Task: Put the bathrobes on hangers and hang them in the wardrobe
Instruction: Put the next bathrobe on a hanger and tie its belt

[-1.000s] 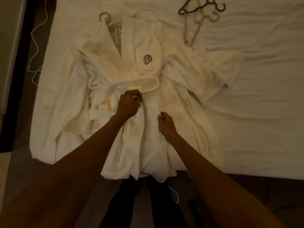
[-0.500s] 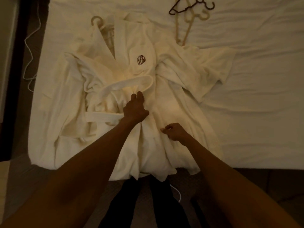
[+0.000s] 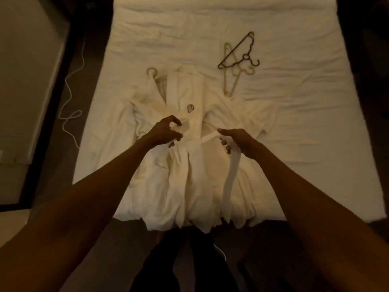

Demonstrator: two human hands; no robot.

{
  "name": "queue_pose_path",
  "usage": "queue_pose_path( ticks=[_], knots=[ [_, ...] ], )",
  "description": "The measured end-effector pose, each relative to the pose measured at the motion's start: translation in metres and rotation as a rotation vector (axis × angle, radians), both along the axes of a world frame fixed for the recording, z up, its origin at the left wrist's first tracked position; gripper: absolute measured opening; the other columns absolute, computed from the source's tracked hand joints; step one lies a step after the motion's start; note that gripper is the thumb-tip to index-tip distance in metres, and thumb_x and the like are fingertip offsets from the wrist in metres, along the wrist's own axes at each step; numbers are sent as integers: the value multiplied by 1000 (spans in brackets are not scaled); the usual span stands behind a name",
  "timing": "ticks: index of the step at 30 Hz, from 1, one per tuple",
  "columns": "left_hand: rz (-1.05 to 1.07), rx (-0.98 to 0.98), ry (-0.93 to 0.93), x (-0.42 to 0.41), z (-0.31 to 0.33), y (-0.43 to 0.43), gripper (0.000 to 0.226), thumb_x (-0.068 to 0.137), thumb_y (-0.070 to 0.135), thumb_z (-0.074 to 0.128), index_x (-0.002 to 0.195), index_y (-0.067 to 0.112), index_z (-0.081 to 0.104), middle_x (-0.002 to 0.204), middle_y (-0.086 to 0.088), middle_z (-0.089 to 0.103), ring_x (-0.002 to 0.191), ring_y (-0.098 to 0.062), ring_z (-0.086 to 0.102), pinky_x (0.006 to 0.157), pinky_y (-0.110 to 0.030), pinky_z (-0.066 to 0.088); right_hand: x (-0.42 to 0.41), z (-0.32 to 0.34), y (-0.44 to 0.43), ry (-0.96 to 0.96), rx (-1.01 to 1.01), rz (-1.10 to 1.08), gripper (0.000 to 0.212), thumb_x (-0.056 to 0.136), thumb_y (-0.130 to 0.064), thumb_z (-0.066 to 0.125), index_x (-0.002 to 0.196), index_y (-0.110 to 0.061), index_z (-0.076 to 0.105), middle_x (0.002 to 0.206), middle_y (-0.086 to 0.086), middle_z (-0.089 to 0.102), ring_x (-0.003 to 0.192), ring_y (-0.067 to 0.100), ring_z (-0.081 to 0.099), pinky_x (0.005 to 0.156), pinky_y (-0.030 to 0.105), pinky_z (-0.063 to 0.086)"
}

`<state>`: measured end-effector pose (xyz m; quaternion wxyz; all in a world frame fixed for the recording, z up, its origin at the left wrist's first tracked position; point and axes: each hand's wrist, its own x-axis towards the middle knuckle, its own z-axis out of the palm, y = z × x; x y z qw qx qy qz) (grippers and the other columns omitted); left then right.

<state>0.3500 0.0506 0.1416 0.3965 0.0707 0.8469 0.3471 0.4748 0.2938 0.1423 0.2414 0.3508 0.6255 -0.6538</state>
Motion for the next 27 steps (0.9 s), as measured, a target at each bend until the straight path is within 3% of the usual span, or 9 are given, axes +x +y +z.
queue_pose_path(
  ticks=[5,7,11,16,20,23,25,27],
  knots=[
    [-141,-20,-35,-47,134,-15,36,84,15,77,116,18,59,89,-12,73,68,-21,71,62,-35,61,-47,115,-36,154,81,38,30,88,-35,68,84,-5,67,65,4,61,51,16,55,52,27,48],
    [-216,-30,30,-64,186,-24,33,84,12,76,115,16,62,92,-10,71,67,-13,72,56,-28,57,-70,158,-52,228,151,6,28,87,-32,70,81,-4,68,65,5,61,48,16,53,49,26,47],
    [-403,-140,173,-97,269,-52,26,84,15,77,108,16,68,92,-6,71,73,-11,69,58,-23,54,-107,234,-76,321,269,40,30,85,-27,74,90,2,70,59,3,62,41,11,52,45,23,44],
    [-561,-288,271,-127,340,-87,12,88,17,73,100,13,73,79,1,71,71,-10,64,57,-19,51,-130,309,-104,417,400,136,29,85,-30,74,89,-1,73,80,11,70,50,14,60,52,28,50],
    [-633,-396,271,-146,382,-109,14,88,25,71,101,22,76,93,0,77,88,-19,62,82,-33,49,-138,363,-131,541,496,210,25,87,-33,71,92,-8,73,74,3,67,51,10,57,49,21,50],
    [-689,-486,289,-147,412,-117,16,90,26,70,105,26,74,111,-1,72,98,-19,64,93,-37,51,-140,385,-143,667,509,188,31,85,-36,73,100,-10,75,84,8,66,72,13,59,57,21,50],
    [-708,-520,334,-145,429,-119,22,90,27,70,112,25,72,109,0,71,88,-16,64,83,-34,54,-144,400,-145,690,562,296,30,88,-31,69,111,-11,73,94,15,65,82,18,57,63,23,51],
    [-709,-562,358,-147,444,-119,29,90,31,71,118,23,70,106,-1,72,80,-14,63,71,-29,53,-148,417,-143,611,617,421,29,90,-30,67,115,-16,70,92,12,63,79,19,57,65,23,51]
  ],
)
